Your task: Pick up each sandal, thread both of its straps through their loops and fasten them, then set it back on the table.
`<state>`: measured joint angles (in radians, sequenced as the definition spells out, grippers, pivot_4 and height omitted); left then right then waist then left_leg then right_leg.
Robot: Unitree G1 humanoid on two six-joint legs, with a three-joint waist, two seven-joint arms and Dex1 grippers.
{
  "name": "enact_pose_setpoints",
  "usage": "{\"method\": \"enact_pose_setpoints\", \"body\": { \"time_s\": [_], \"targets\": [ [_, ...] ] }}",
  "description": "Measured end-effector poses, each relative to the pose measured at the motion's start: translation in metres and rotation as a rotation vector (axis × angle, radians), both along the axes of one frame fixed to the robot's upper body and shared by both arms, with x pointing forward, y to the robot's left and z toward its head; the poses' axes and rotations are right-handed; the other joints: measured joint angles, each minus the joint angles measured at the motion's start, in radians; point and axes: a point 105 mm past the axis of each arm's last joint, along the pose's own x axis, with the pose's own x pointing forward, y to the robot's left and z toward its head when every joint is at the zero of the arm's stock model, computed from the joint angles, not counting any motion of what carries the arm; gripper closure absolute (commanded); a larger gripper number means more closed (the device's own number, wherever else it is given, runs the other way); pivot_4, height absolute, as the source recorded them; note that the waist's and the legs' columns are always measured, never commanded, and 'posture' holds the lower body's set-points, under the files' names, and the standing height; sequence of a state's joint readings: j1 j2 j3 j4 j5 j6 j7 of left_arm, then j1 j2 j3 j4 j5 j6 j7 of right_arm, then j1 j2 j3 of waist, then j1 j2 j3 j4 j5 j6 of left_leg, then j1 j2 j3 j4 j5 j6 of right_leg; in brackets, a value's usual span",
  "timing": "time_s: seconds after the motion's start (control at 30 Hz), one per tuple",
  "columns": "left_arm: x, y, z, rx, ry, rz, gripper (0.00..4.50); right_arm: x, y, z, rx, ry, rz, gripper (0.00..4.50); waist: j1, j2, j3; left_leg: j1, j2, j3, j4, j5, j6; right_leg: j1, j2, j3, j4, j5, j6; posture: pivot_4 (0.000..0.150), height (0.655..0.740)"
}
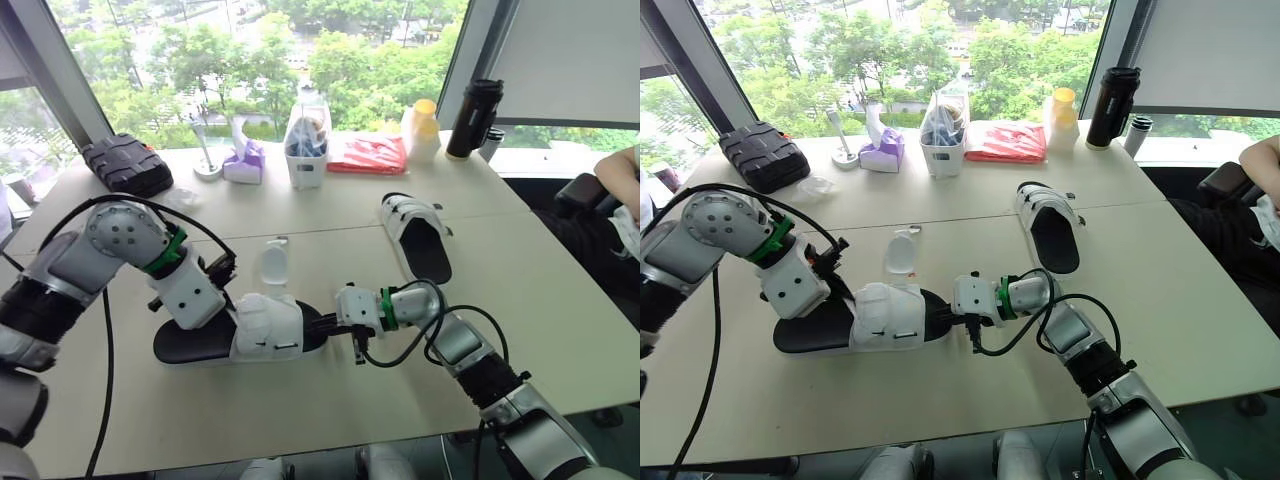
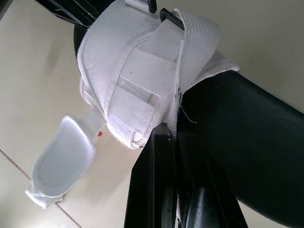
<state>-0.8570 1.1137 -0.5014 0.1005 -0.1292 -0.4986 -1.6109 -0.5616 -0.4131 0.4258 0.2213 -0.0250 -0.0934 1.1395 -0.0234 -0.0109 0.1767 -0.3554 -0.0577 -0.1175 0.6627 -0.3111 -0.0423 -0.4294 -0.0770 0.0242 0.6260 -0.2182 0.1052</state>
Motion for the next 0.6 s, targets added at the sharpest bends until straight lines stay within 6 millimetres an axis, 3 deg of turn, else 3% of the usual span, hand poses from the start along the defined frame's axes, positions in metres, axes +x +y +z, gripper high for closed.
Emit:
{"method": "enact_pose_setpoints", "body": {
  "time_s": [0.13, 0.33, 0.6],
  "targets": [
    [-0.007, -0.004, 0.017, -0.006, 0.0, 0.025, 4.44, 0.0, 0.0, 0.0, 0.001, -0.002, -0.004, 4.5, -0.001, 0.0, 0.0, 0.001, 0.0, 0.0, 0.0, 0.0, 0.0, 0.0, 0.0, 0.0, 0.002, -0.001, 0.001, 0.15, 0.74],
    [-0.002, -0.022, 0.021, -0.029, -0.044, -0.066, 4.44, 0.001, 0.0, 0.0, 0.002, -0.002, -0.006, 4.5, 0.002, 0.0, 0.0, 0.001, 0.0, 0.0, 0.002, 0.0, 0.0, 0.0, 0.001, 0.0, 0.003, -0.001, 0.001, 0.15, 0.74],
    [0.015, -0.012, -0.003, 0.015, -0.031, -0.061, 4.44, 0.001, 0.0, 0.0, 0.003, -0.002, -0.007, 4.5, 0.002, 0.0, 0.0, 0.001, 0.0, 0.0, 0.002, 0.0, 0.0, 0.0, 0.001, 0.0, 0.003, -0.001, 0.0, 0.15, 0.74]
  ]
}}
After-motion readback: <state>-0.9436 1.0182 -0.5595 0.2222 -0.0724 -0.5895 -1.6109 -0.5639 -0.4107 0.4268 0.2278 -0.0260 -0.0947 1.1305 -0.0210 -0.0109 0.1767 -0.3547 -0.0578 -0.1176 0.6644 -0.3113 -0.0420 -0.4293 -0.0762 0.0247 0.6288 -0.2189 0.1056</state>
